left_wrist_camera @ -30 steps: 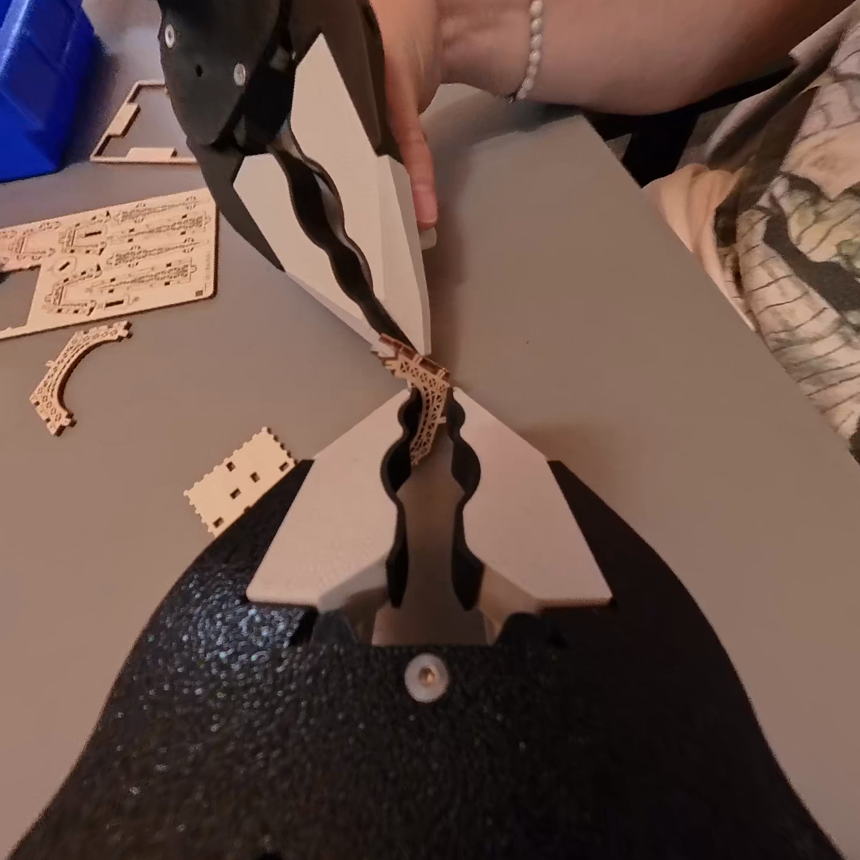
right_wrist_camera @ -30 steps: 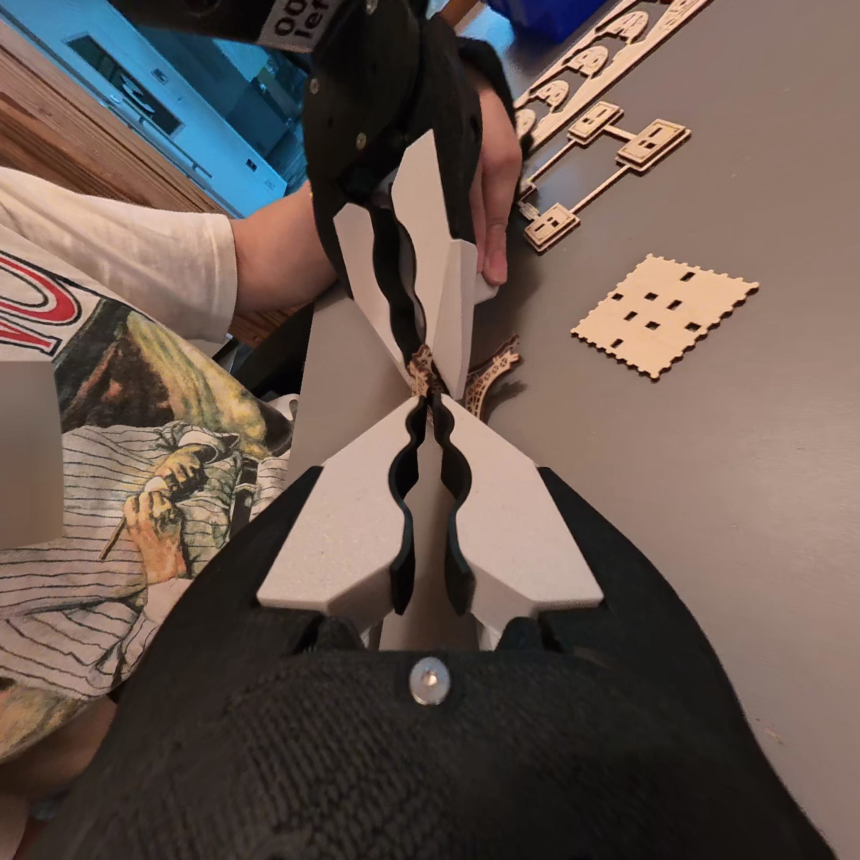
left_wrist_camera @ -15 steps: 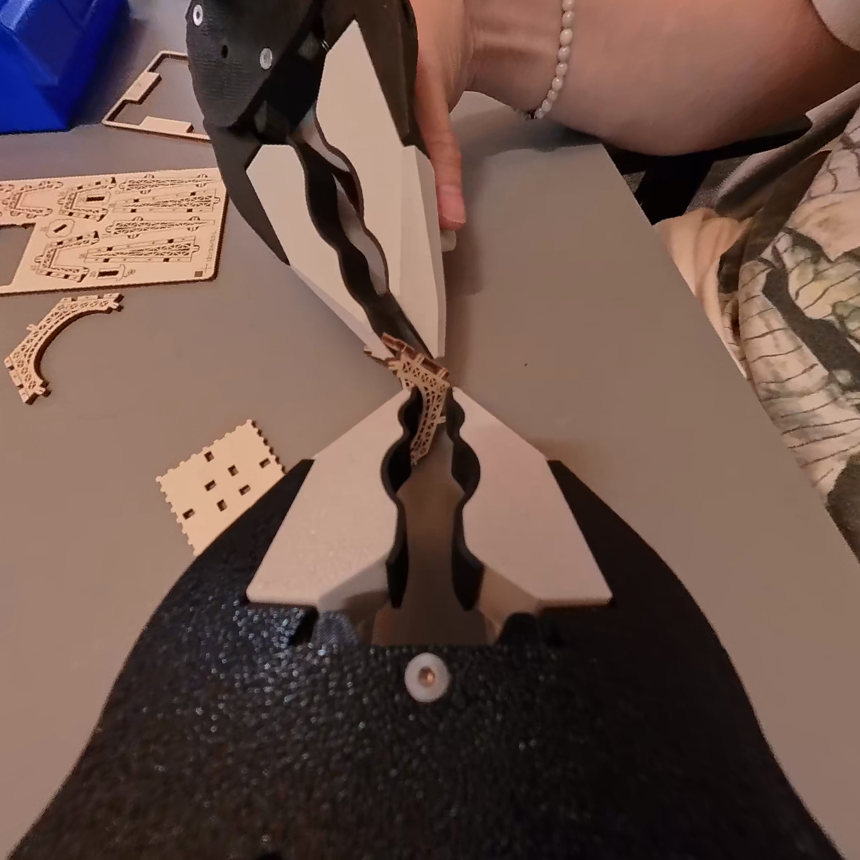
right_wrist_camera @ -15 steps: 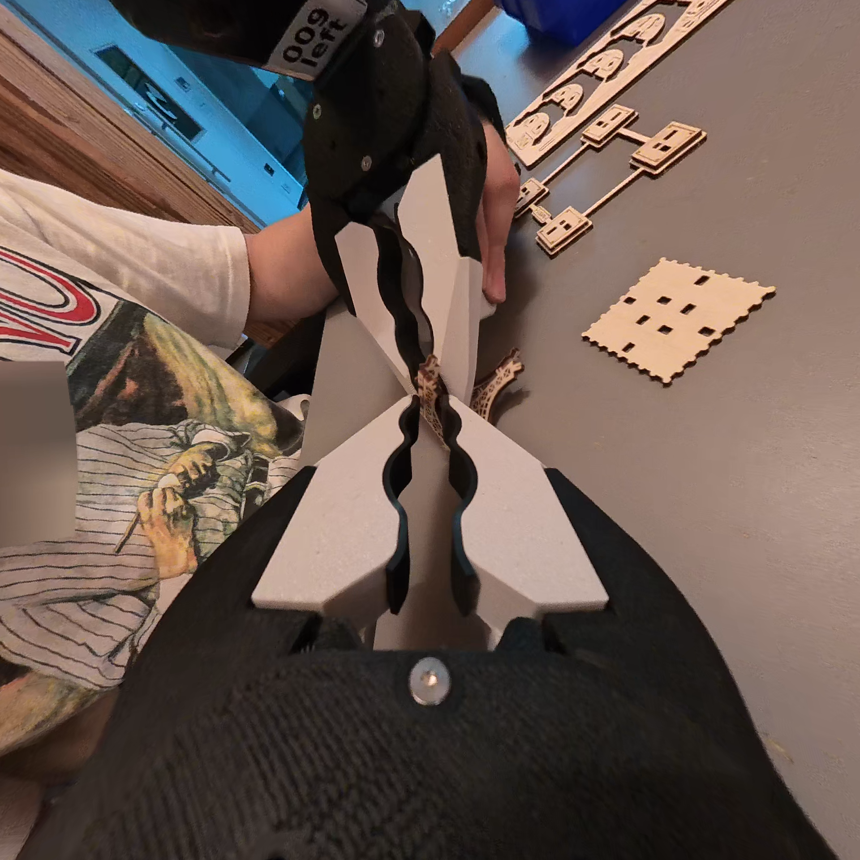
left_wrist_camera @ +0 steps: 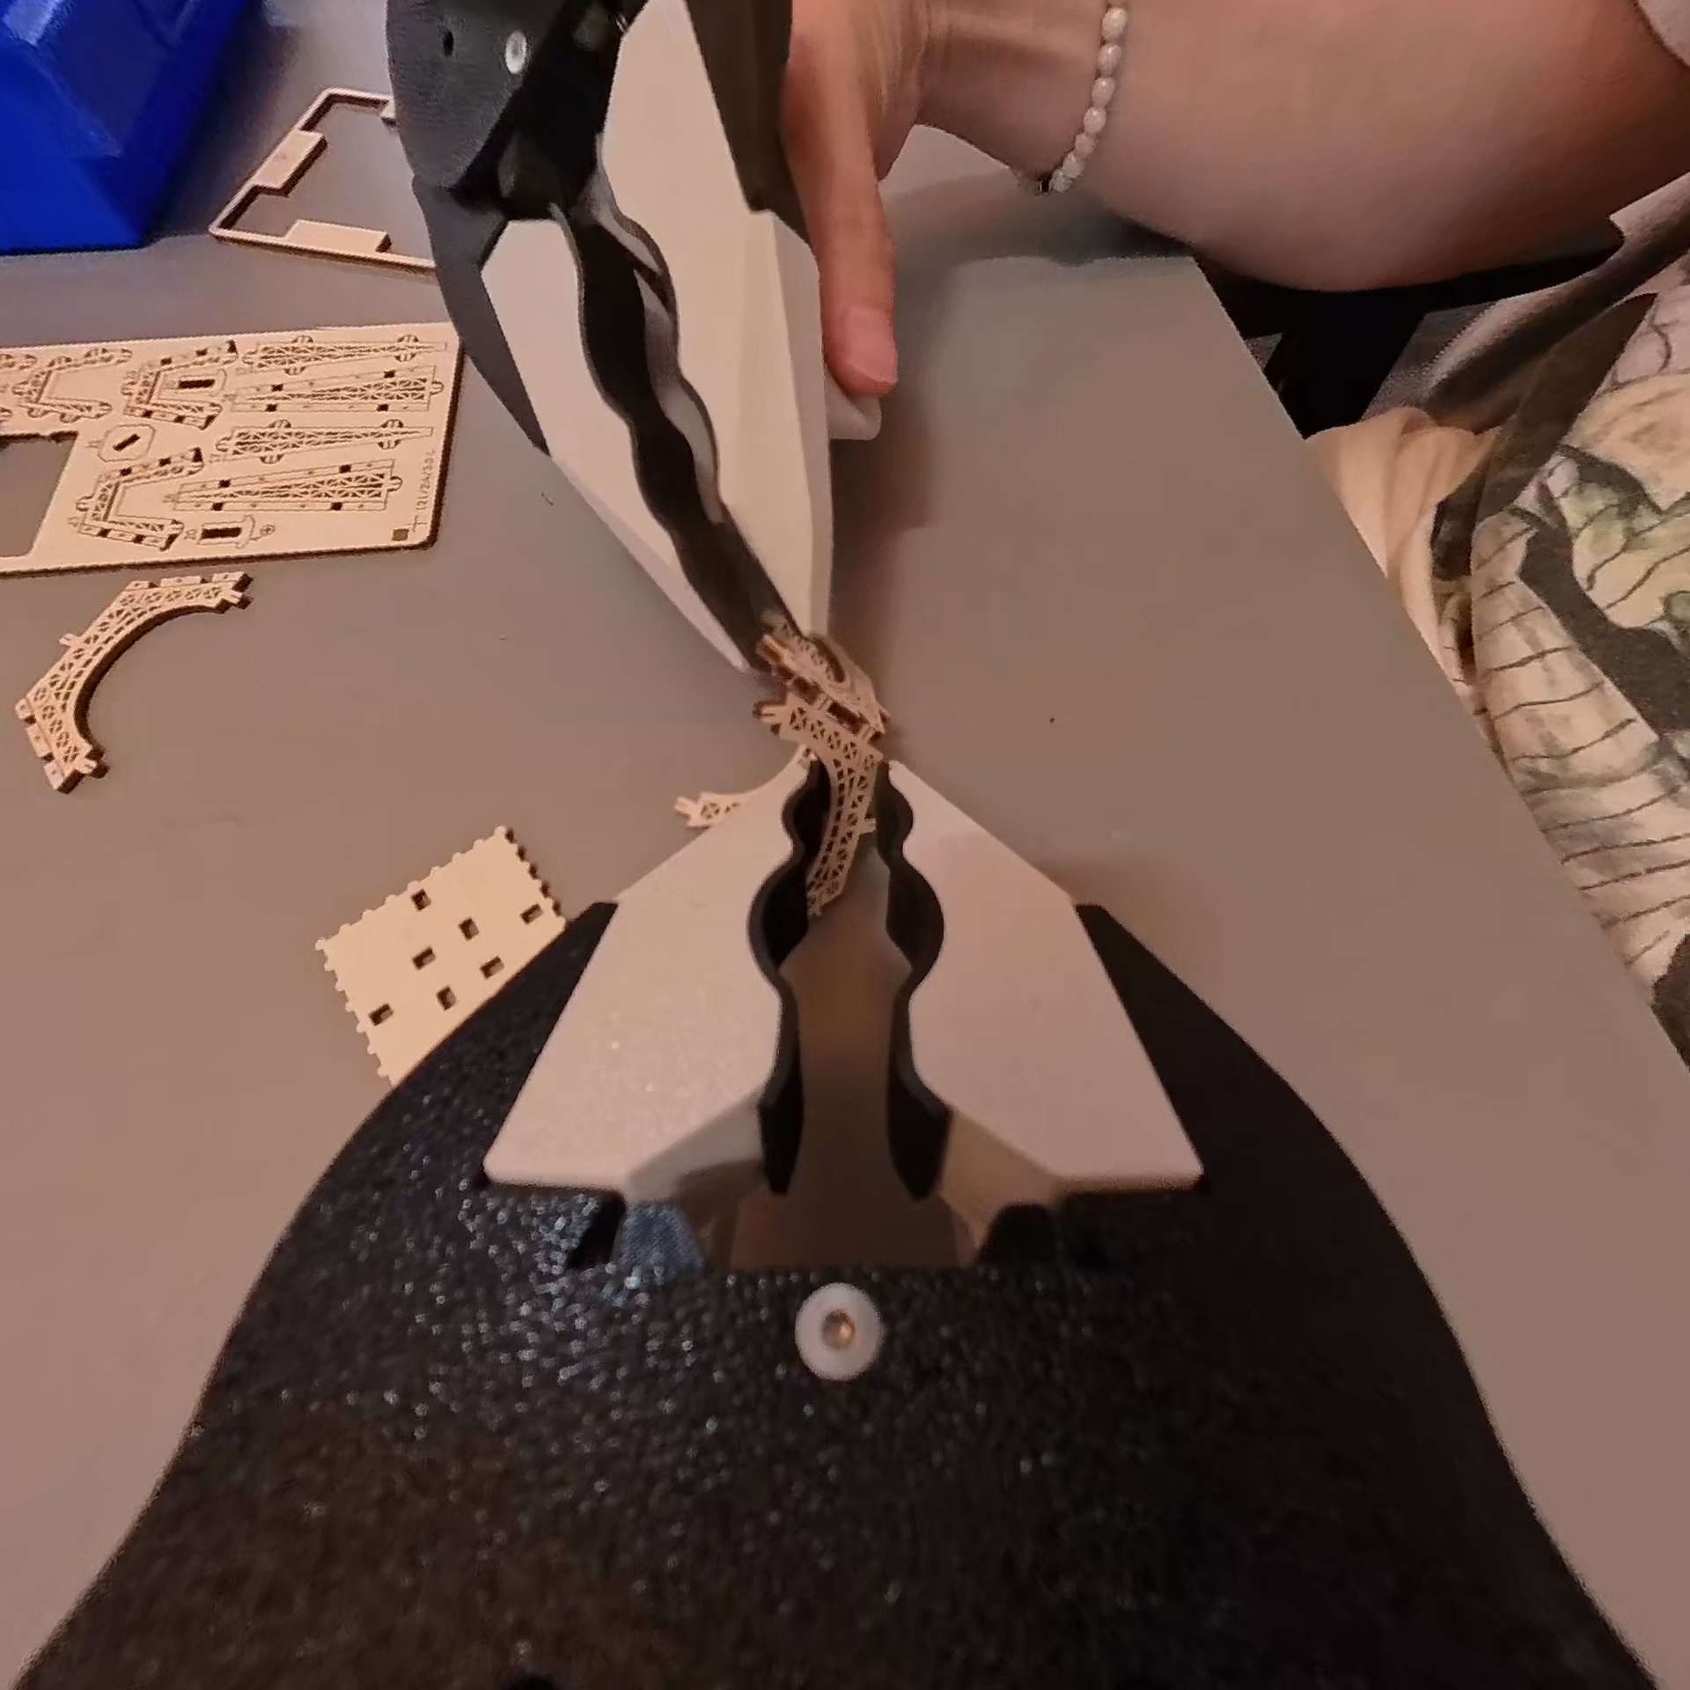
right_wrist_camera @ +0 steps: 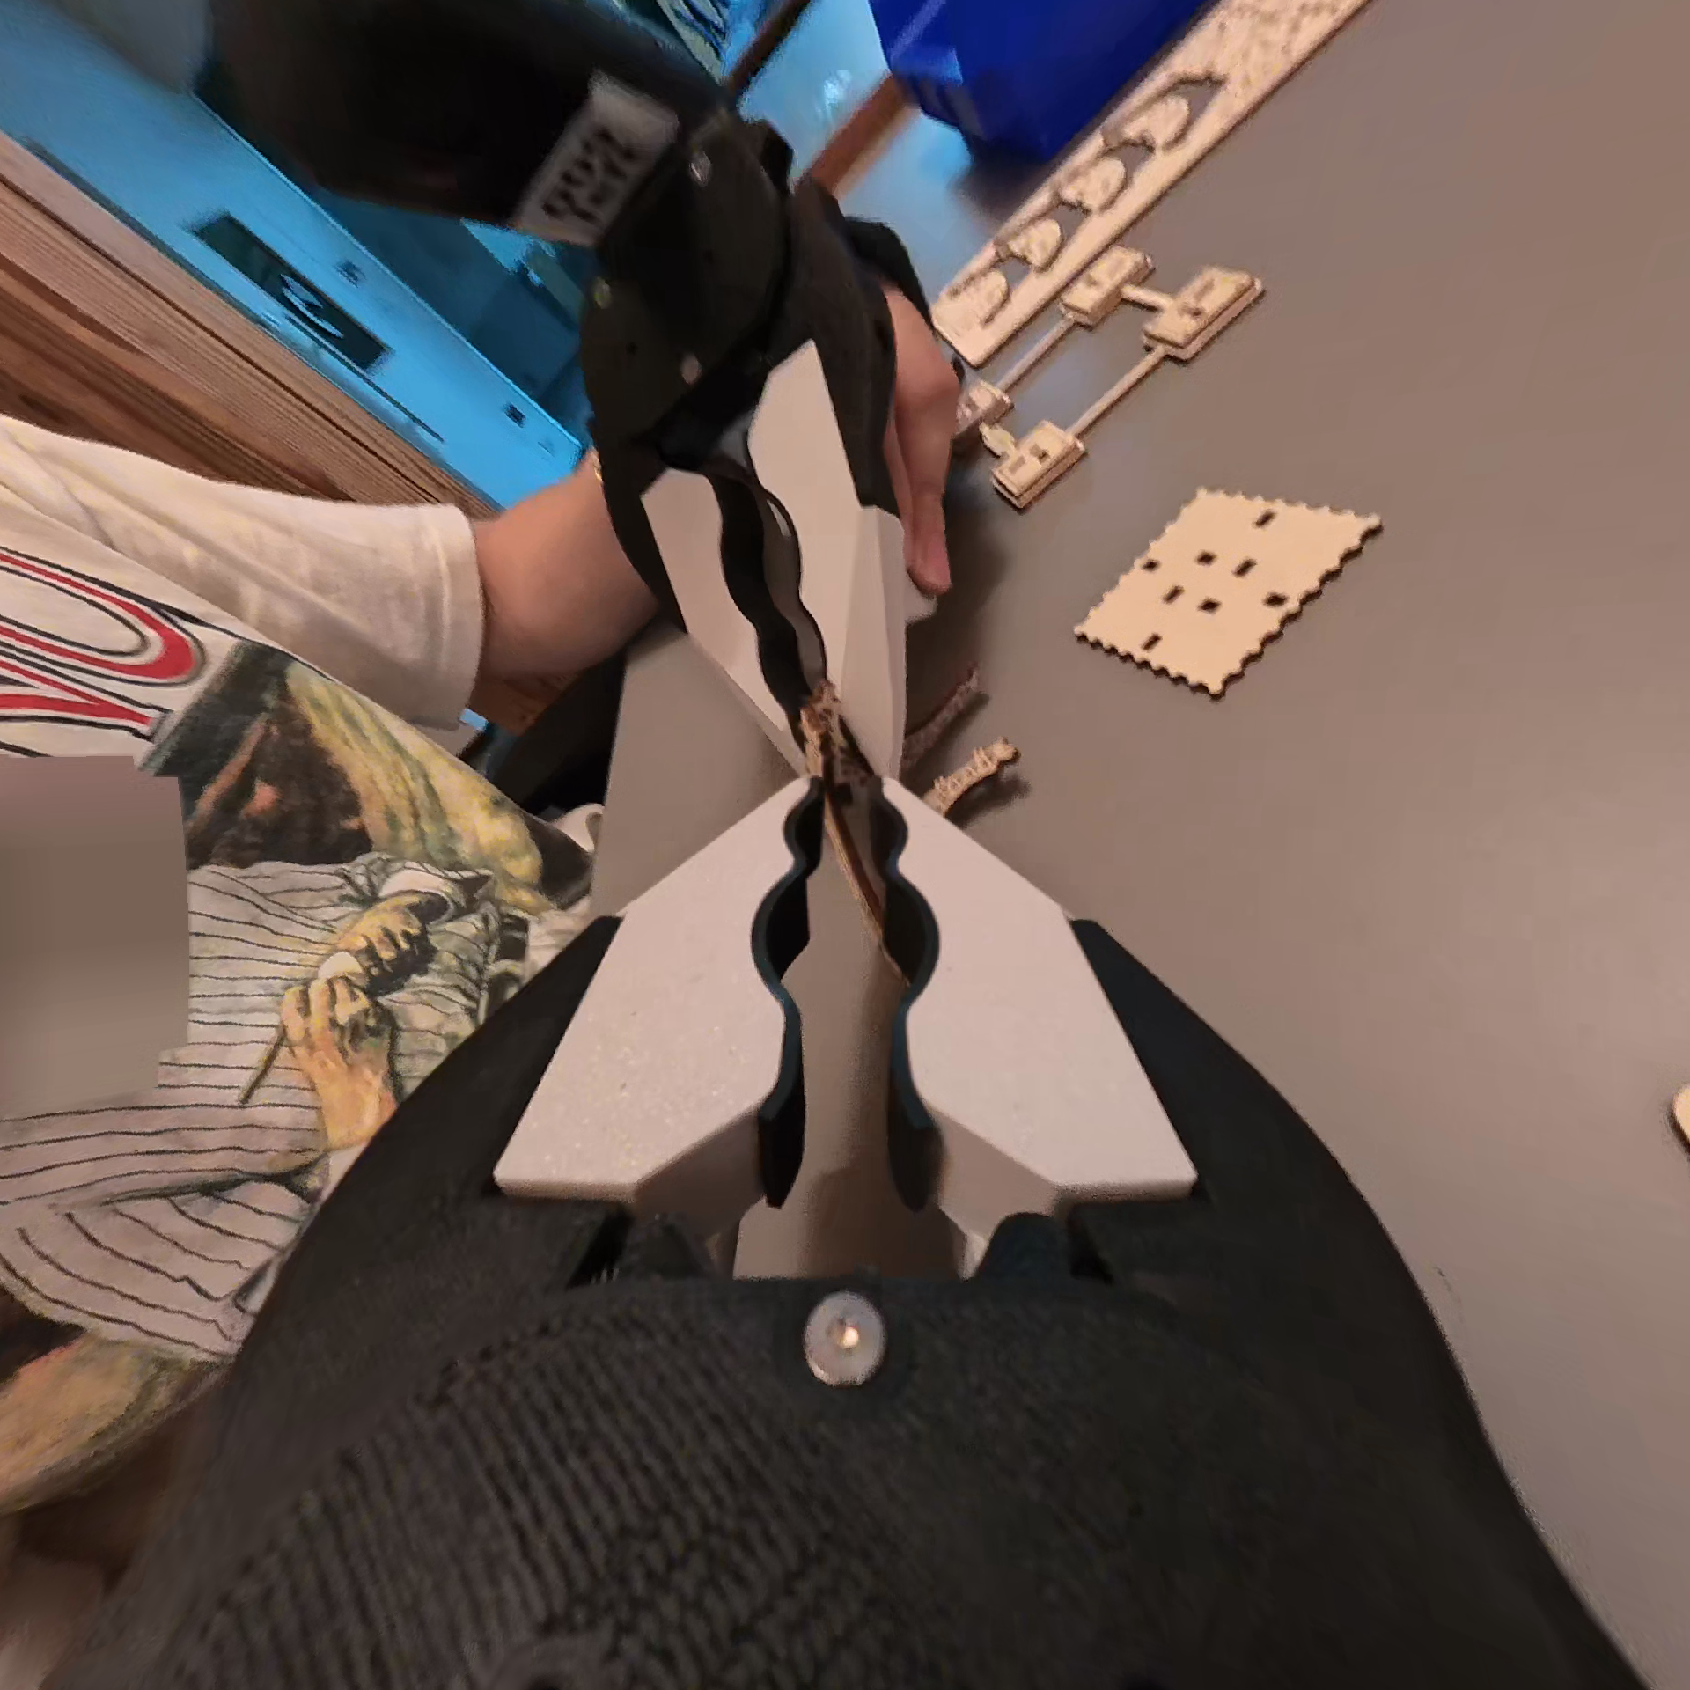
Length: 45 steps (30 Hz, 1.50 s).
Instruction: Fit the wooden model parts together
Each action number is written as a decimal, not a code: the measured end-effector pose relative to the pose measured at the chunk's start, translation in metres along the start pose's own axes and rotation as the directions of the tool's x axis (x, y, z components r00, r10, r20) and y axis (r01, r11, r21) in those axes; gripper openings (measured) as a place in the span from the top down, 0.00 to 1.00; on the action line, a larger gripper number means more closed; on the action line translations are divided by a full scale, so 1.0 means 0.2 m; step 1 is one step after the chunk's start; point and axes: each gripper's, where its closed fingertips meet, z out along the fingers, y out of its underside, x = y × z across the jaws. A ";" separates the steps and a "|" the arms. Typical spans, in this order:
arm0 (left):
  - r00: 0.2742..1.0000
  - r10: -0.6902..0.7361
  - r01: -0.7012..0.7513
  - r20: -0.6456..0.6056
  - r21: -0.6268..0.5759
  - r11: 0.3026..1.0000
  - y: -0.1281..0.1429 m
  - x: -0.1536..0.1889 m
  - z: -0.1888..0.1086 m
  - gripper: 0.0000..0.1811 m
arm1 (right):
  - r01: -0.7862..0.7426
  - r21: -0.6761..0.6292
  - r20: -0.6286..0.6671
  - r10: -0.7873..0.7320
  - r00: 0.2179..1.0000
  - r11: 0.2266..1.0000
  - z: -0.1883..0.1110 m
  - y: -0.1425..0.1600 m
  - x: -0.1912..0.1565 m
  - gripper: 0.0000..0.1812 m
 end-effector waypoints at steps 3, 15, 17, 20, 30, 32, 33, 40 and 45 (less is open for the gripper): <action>1.000 0.001 -0.001 -0.007 -0.001 1.000 -0.01 0.00 0.01 0.96 | 0.026 -0.063 -0.008 -0.027 1.000 0.998 0.02 0.04 -0.01 0.96; 0.999 -0.044 0.043 -0.014 -0.055 0.998 0.01 -0.03 0.00 0.96 | 0.098 -0.132 -0.036 -0.103 0.994 0.986 0.06 0.07 0.01 0.99; 0.999 -0.026 0.022 -0.032 -0.095 0.995 0.02 -0.02 -0.01 0.96 | 0.107 -0.146 -0.030 -0.113 0.993 0.983 0.07 0.07 0.00 0.99; 0.997 -0.022 0.010 -0.075 -0.159 0.987 0.03 -0.01 -0.01 0.96 | 0.116 -0.158 -0.028 -0.121 0.992 0.981 0.07 0.08 0.00 0.99; 0.975 -0.100 0.046 -0.200 -0.257 0.965 0.04 0.00 -0.02 0.96 | 0.140 -0.170 -0.031 -0.147 0.989 0.976 0.08 0.08 0.00 0.99; 0.968 -0.092 0.036 -0.235 -0.235 0.971 0.04 0.01 -0.02 0.96 | 0.150 -0.172 -0.026 -0.157 0.987 0.974 0.08 0.08 0.00 0.99; 0.965 -0.089 0.032 -0.246 -0.228 0.973 0.04 0.01 -0.02 0.96 | 0.153 -0.174 -0.025 -0.160 0.987 0.973 0.08 0.08 0.00 0.99; 0.949 -0.039 -0.030 -0.313 -0.214 0.976 0.03 0.01 -0.02 0.96 | 0.162 -0.182 -0.004 -0.165 0.986 0.970 0.08 0.08 -0.01 0.99; 0.916 -0.026 -0.065 -0.400 -0.213 0.975 0.03 0.02 -0.02 0.96 | 0.185 -0.195 0.019 -0.185 0.983 0.963 0.08 0.08 -0.01 0.99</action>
